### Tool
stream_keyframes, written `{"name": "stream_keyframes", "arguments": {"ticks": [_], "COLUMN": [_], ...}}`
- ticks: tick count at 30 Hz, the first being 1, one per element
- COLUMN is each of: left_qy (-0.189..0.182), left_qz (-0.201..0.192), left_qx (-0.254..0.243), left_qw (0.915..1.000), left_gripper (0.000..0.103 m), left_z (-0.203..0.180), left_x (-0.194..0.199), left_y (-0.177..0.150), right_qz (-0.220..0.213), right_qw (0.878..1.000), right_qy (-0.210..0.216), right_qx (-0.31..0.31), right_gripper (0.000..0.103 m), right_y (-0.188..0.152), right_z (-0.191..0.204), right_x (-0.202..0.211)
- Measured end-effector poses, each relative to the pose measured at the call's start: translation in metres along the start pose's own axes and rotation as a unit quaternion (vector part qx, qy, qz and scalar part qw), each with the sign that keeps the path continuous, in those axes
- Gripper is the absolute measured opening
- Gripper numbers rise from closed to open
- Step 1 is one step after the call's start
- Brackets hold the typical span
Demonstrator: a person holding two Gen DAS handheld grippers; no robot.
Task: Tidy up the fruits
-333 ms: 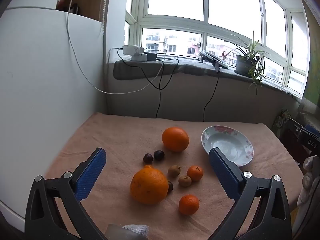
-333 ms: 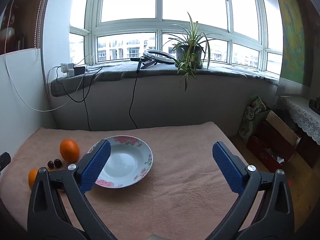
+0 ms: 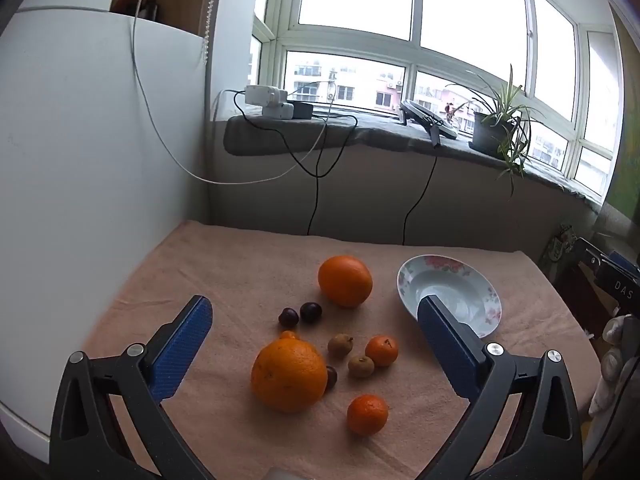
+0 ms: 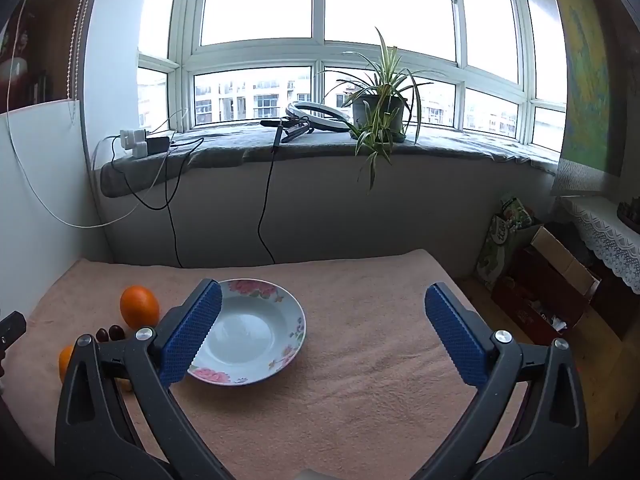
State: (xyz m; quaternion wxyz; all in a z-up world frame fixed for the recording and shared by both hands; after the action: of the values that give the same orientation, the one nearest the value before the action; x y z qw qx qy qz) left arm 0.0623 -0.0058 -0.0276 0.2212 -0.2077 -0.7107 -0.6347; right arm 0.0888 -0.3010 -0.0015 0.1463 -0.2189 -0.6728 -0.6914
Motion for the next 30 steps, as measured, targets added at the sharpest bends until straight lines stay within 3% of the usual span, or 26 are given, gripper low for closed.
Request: {"name": "stream_keyframes", "arguments": {"ticks": [8, 30], "left_qy": [0.008, 0.02], "left_qz": [-0.005, -0.019], "left_qx": [-0.005, -0.018], "left_qw": [0.9999, 0.9995], "left_gripper": [0.102, 0.102], "left_z": [-0.002, -0.008], "left_x": [-0.001, 0.005], "left_y": [0.014, 0.018], "right_qz": [0.018, 0.017], "right_qw": [1.0, 1.0], "right_qy": [0.002, 0.009], "right_qx": [0.003, 0.007], "right_gripper": [0.103, 0.103], "right_y": [-0.001, -0.004], "right_z": [0.003, 0.006], "right_x": [-0.014, -0.008]}}
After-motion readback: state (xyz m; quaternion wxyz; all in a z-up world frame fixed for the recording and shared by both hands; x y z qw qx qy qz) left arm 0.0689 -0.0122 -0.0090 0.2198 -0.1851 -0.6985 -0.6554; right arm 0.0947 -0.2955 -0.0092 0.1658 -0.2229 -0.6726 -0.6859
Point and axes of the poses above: each gripper's, at about its wrist camera, not at the fingertips, and x roughly against the way its jaws point, z to its left, y to its top, the point moved 6 cm from there along -x, roughly the way its jaws point, and after that the axes turned 6 degrees about z, right-handed, at the moved point
